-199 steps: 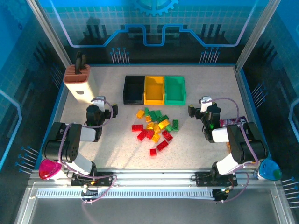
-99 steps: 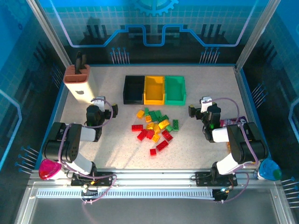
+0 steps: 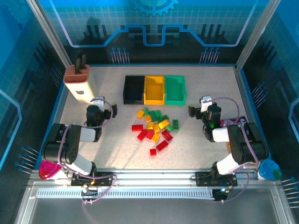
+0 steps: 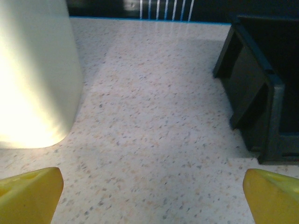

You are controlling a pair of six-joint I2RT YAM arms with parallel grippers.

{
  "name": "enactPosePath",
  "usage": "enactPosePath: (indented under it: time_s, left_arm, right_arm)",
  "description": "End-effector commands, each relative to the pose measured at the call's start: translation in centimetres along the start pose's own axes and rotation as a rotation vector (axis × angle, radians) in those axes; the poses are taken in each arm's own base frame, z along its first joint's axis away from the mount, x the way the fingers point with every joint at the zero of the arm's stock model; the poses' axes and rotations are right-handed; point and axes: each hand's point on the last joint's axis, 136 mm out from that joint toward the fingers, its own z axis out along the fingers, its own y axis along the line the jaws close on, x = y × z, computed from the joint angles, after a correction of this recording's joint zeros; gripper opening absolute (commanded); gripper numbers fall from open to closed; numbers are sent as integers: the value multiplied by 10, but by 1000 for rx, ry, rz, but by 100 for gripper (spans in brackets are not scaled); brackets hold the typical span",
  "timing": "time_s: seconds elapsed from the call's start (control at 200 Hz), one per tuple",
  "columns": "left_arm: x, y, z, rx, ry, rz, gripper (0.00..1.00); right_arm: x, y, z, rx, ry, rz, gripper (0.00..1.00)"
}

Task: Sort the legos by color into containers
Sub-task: Pick up the lego from the center of the table.

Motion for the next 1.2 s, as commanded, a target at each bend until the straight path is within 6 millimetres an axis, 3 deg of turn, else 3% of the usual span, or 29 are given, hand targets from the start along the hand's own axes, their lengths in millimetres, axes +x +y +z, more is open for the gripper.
enactPosePath:
  time_s: [0.0,0.065,0.115,0.16,0.195,0.25,0.28,0.39,0.5,0.615,0.755,0.836,0.966,1.196]
  left_arm:
    - [-55,7,-23,-138,-80,10,99]
    - [-73,10,-38,-185,-54,-85,99]
    - [-85,3,-47,-152,-23,-169,99]
    - [-90,-7,-53,-98,11,-252,99]
    - [-93,-21,-56,-14,30,-296,99]
    - [-95,-51,-60,149,60,-340,99]
    - [-94,-64,-64,201,92,-361,99]
    - [-70,-102,-75,231,225,-280,99]
    - [-29,-129,-86,222,385,-197,97]
    - [15,-153,-94,245,527,-189,92]
    - [50,-169,-96,258,604,-165,87]
    - [58,-170,-90,239,630,-157,85]
    - [56,-176,-76,231,636,-94,80]
    - [62,-180,-42,199,712,-2,79]
  right_arm:
    - [-50,21,-22,-58,-67,-115,100]
    - [-84,30,-43,-77,-115,-103,100]
    - [-107,26,-59,-84,-144,39,100]
    - [-89,16,-74,-42,17,252,100]
    - [-89,2,-80,3,18,440,100]
    - [-99,25,-85,-243,5,524,100]
    - [-97,31,-87,-286,47,558,100]
    - [-90,49,-89,-291,171,515,100]
    - [-82,66,-89,-297,235,436,100]
    - [-71,82,-85,-303,305,363,98]
    - [-61,104,-80,-329,368,303,91]
    - [-59,116,-76,-353,382,295,89]
    - [-56,130,-72,-387,399,291,86]
    - [-56,137,-70,-404,409,282,85]
